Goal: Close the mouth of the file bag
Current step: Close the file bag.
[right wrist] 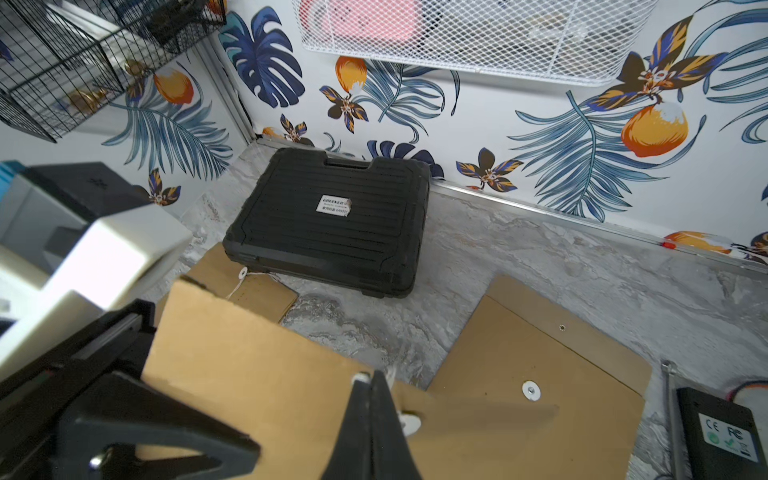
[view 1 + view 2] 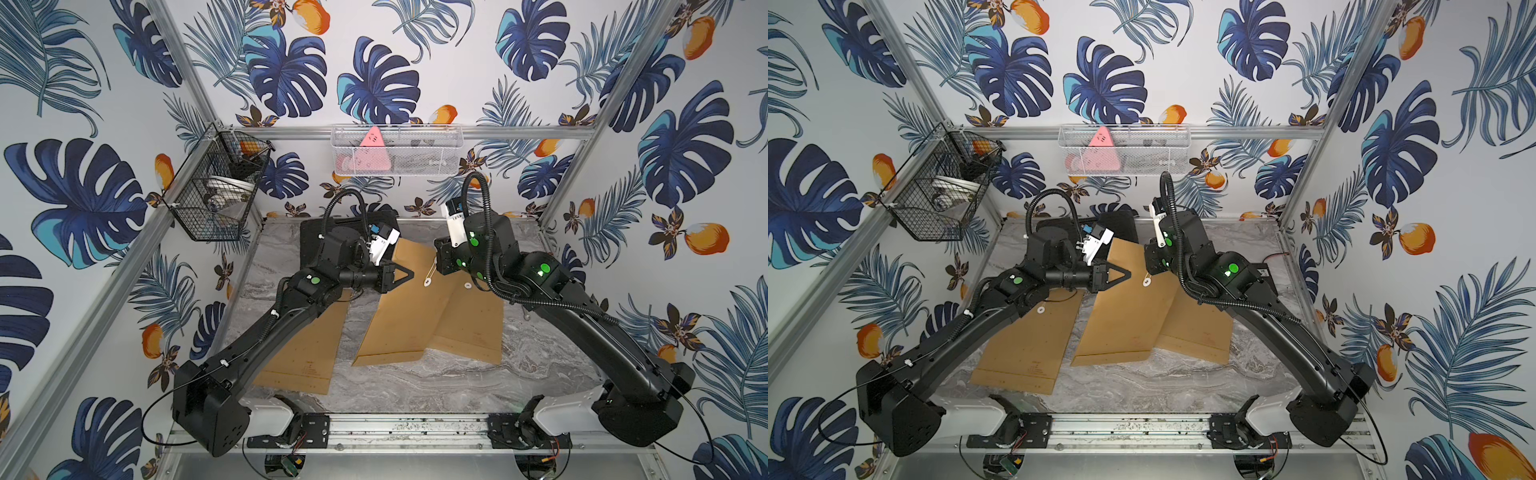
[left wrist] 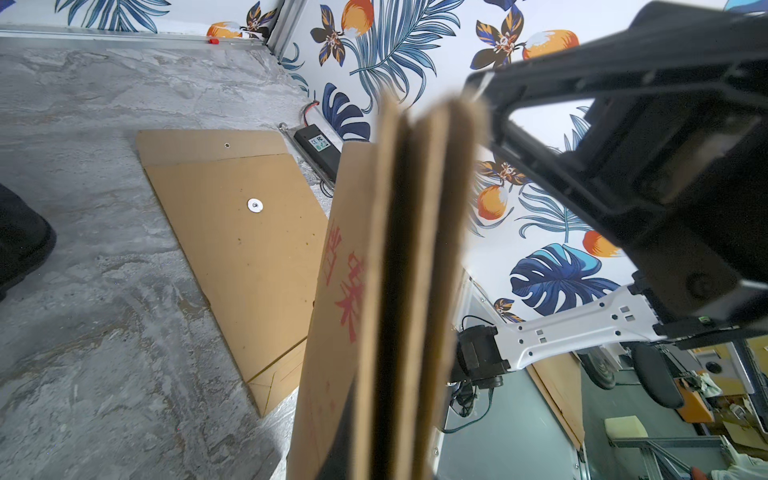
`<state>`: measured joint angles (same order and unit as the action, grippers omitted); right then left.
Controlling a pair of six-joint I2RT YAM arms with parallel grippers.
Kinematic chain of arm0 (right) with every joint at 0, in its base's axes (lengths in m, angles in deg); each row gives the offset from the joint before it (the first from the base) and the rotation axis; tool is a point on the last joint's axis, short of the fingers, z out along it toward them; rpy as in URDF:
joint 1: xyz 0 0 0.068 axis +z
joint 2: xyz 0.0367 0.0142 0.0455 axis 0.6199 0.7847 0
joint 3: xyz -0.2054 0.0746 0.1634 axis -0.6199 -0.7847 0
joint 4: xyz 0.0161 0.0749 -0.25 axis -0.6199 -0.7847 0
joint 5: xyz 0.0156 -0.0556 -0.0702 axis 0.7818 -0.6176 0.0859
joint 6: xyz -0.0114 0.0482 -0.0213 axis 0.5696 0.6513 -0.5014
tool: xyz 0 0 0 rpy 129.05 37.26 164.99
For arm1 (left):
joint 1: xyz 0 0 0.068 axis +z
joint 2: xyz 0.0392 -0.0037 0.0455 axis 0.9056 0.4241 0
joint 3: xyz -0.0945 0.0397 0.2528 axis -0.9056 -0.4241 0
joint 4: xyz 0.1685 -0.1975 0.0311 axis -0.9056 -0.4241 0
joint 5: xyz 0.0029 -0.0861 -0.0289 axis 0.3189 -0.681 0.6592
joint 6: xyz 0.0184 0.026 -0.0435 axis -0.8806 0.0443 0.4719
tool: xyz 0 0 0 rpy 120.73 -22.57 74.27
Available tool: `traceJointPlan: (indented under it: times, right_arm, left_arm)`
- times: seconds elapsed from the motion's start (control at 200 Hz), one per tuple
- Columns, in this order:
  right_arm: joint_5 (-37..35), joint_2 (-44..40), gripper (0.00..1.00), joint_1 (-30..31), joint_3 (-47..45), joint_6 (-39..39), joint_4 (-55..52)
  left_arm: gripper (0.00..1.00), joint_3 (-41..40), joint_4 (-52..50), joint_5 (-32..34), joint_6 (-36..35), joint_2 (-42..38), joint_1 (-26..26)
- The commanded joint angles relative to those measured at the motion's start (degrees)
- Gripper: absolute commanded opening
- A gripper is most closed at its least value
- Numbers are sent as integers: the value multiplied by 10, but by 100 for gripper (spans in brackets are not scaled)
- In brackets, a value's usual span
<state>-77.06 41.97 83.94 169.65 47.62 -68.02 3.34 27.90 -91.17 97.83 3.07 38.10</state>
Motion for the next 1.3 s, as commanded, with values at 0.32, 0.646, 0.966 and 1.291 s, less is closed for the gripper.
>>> traceJointPlan:
  times: [0.32, 0.646, 0.966, 1.291]
  right_arm:
    - [-39, 49, 0, 17, 61, 5, -137]
    - [143, 77, 0, -6, 90, 58, -121]
    - [285, 38, 0, -28, -51, 152, 69]
    - [256, -40, 0, -28, -189, 197, 224]
  left_arm:
    - [0, 23, 5, 36, -15, 4, 25]
    - [0, 19, 15, 36, -30, -2, 24]
    - [0, 5, 57, 18, 2, -18, 24]
    - [0, 21, 65, 12, 15, -26, 24]
